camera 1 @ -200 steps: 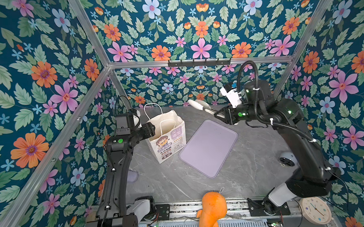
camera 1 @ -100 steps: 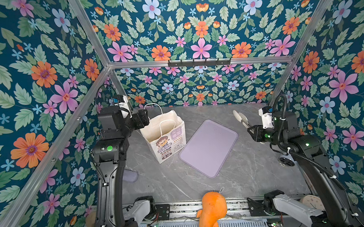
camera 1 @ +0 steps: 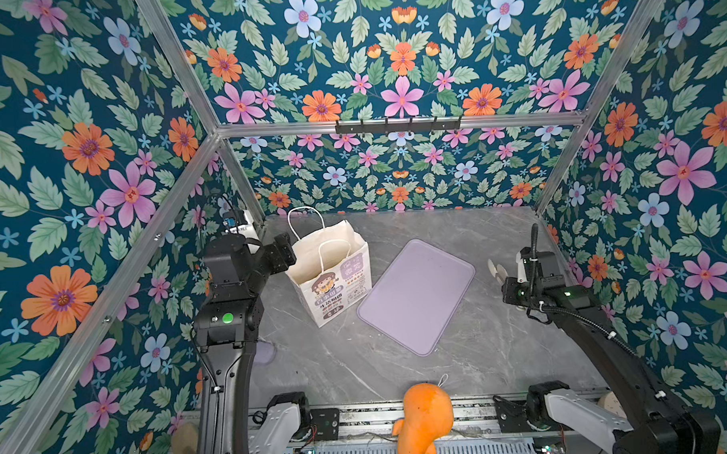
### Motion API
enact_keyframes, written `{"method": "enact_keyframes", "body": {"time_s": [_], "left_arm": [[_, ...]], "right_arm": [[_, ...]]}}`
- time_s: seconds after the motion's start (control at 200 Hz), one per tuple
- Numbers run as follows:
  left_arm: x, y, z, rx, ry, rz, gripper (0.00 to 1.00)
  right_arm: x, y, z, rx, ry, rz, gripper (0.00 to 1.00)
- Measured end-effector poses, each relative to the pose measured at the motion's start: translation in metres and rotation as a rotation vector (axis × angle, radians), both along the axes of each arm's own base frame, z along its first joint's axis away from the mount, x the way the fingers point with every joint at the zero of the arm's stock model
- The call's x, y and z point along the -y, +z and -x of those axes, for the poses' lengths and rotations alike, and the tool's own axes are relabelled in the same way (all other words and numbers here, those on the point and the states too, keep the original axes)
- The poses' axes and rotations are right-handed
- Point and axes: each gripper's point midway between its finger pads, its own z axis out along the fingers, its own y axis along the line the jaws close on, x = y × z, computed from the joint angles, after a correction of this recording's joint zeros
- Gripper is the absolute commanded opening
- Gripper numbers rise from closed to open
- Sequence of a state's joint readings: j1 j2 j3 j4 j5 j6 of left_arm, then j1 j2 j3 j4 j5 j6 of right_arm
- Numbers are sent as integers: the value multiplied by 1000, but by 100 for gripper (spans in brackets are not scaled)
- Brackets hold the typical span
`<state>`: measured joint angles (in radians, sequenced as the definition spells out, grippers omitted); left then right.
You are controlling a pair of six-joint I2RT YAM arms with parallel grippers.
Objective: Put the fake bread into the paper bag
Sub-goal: 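Withdraw the tongs with the right gripper while the left gripper releases the bag, then lower the tongs onto the table beside the tray and open the right gripper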
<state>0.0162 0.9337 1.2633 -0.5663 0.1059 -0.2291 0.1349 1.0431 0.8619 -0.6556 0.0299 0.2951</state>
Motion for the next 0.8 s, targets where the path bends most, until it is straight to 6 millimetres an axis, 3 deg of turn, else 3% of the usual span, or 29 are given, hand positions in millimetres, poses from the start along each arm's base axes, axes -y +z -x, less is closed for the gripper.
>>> {"method": "enact_keyframes", "body": {"time_s": [0.17, 0.8], "left_arm": [[1, -8, 2, -16, -7, 2, 83], [9, -11, 6, -17, -48, 17, 83]], "right_arm": [[3, -29, -8, -66, -22, 11, 34], [-2, -95, -35, -245, -34, 17, 37]]}}
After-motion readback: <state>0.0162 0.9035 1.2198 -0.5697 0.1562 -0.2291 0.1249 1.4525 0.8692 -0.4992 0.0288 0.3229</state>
